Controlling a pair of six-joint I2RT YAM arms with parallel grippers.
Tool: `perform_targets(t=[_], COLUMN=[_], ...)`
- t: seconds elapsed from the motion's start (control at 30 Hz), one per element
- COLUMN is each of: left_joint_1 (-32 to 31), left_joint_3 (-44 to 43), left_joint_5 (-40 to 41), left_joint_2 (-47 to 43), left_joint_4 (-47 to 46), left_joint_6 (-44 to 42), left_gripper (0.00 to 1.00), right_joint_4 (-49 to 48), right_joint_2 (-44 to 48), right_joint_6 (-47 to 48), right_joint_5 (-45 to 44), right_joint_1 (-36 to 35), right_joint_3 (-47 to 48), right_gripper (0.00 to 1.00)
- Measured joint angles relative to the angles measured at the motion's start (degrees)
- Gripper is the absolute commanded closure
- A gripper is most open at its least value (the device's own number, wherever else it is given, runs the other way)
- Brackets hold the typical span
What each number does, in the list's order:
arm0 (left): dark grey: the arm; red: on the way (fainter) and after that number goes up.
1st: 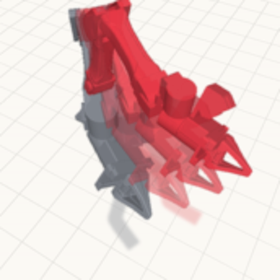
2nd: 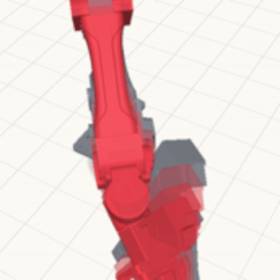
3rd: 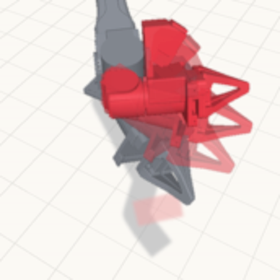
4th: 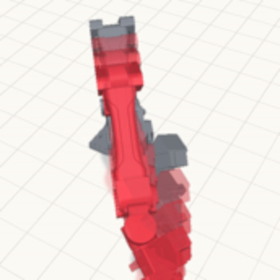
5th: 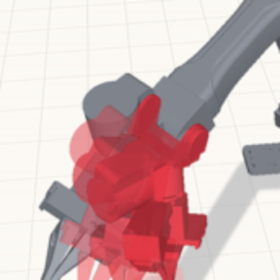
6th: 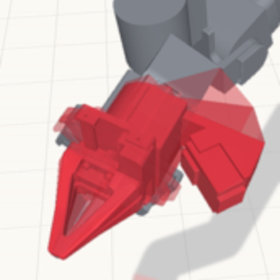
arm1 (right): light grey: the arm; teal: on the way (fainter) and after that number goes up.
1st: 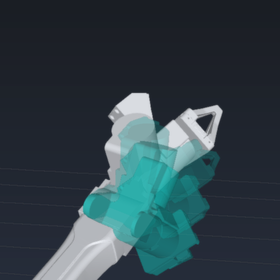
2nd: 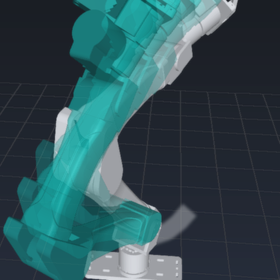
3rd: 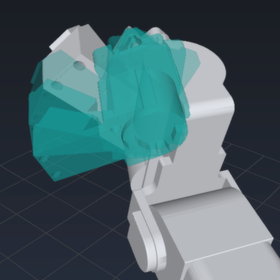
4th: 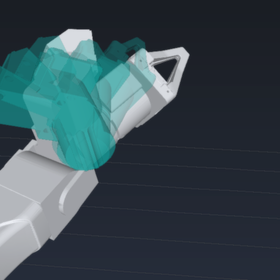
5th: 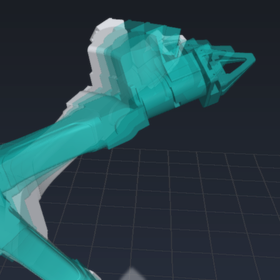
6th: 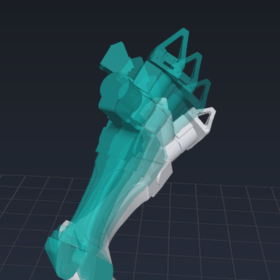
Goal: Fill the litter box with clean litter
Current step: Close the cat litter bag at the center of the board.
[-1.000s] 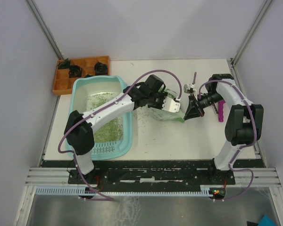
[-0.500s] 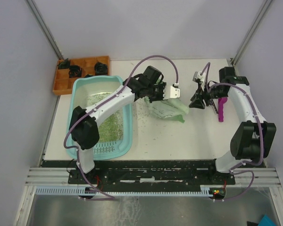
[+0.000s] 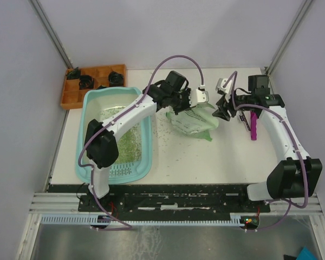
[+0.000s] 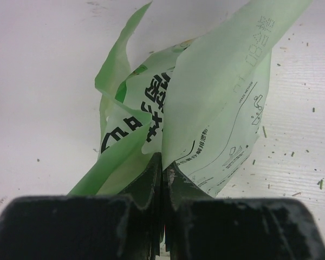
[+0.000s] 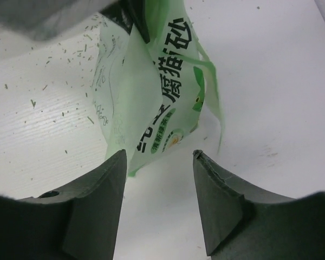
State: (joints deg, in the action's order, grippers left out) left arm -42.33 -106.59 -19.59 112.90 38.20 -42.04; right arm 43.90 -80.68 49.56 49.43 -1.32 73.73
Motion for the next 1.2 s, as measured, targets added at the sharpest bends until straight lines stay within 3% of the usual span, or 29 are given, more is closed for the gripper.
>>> perform_targets(t=[0.2,0.43,0.63,1.0,1.2], left_joint_1=[0.1,0.2,0.3,0.5,0.5], left_joint_3=[-0.7,-2.4,-2.6,-2.6,-2.6], left_joint_5=[0.0,-0.3,-0.9,-1.8,-1.8], left_joint_2=[0.4,1.4,1.7,1.7,1.7], left_joint_4=[0.6,0.8,0.7,0.5,0.5], left_joint_6=[1.2,2.8,3.8,4.5,4.8], left_gripper=[0.97,0.97,0.97,0.97,0.97], right_joint_4=[-4.5,-15.4,-24.8,-42.2,-44.8], right_joint_2=[1.6,15.9,23.1,21.8,21.8], right_joint_6=[-8.1,-9.3,-9.8,-11.7,-10.7], right_joint_5=[-9.3,-18.6,-23.1,-28.0,-28.5], right_joint_1=[-6.2,-16.7,-17.0,-17.0,-17.0], right_joint_3=[3.0,-14.6,-28.9,-34.2,-34.3], right_gripper=[0.44,0.4,0.39,0.41,0.41])
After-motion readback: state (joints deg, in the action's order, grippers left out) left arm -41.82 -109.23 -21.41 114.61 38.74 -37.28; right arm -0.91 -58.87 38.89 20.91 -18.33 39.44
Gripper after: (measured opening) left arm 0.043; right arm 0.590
